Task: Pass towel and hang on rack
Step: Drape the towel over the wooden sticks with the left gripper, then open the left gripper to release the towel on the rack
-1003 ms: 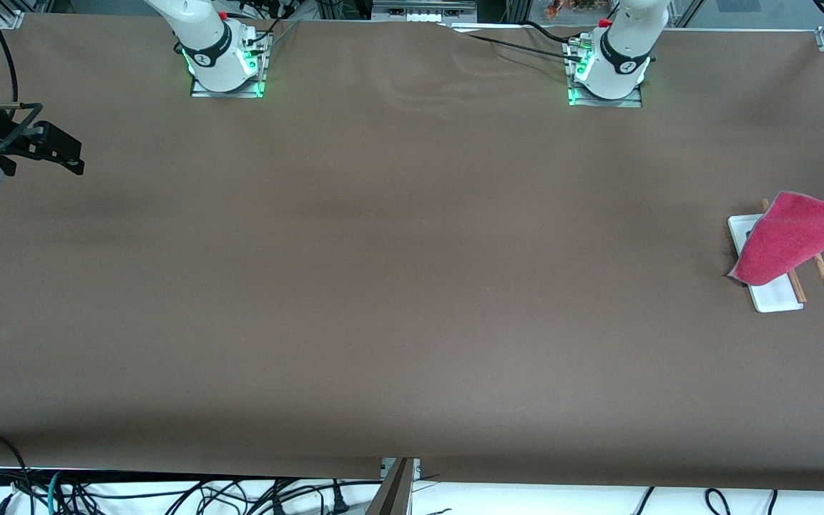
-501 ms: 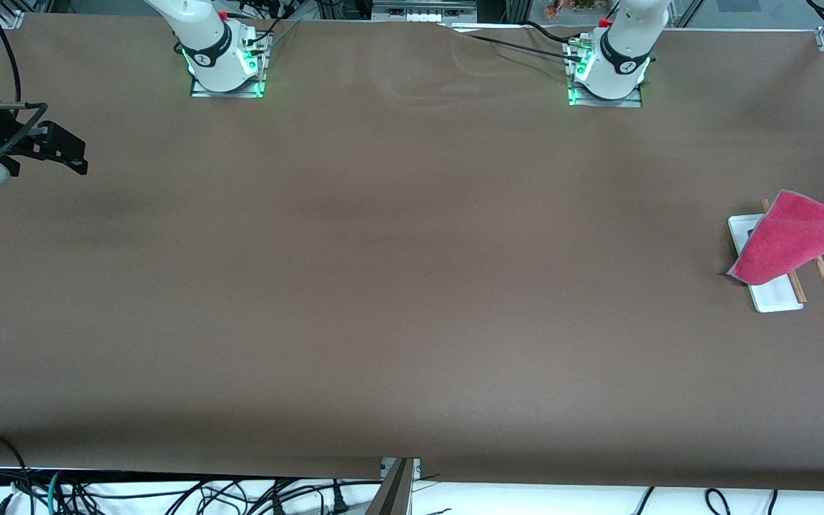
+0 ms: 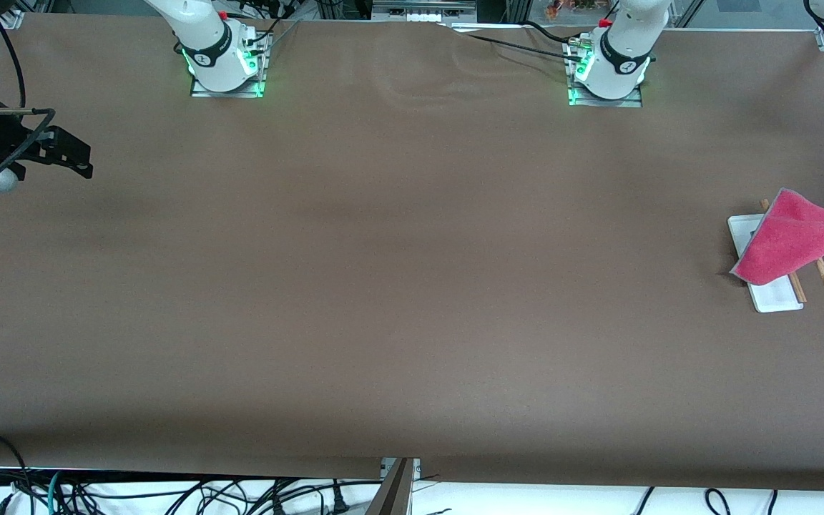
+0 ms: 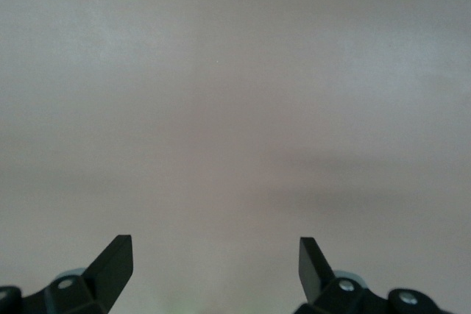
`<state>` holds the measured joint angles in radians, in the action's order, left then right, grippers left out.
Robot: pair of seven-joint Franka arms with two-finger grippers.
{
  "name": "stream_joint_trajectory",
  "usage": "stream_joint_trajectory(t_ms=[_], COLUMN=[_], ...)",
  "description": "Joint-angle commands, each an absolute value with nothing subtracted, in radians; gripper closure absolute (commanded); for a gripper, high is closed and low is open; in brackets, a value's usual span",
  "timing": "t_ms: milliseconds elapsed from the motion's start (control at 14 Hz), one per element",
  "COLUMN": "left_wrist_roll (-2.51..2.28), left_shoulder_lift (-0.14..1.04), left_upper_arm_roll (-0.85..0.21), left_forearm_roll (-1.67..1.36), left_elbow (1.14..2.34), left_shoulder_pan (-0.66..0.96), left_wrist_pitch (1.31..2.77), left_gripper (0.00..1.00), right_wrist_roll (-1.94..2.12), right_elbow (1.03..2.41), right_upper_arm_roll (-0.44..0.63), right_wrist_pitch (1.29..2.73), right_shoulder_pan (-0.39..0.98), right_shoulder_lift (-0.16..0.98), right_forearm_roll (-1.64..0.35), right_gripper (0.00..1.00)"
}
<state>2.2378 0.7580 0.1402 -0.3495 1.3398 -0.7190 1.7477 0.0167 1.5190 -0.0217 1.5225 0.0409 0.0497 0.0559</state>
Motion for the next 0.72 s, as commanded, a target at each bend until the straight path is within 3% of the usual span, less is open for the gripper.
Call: stream_joint_trajectory(t_ms=[0,645], left_wrist_roll=[2.298,2.165], left_shoulder_lift=[0.778,0.759], left_upper_arm_roll=[0.130,0.123], left_forearm_roll=[-0.365,-0.353], left_elbow=[1.301,1.151], left_shoulder_pan=[-0.744,-0.618], left_wrist_pitch=[1.735,1.688], left_gripper=[0.00,0.00], right_wrist_roll=[0.037,0.035], right_elbow=[1.500,1.500], right_upper_arm_roll=[-0.034,-0.035], right_wrist_pitch=[1.520,1.513], right_shoulder_pan=[0.023,0.025], right_shoulder_lift=[0.055,0.055], right_forearm_roll=[0.055,0.055], right_gripper=[0.00,0.00])
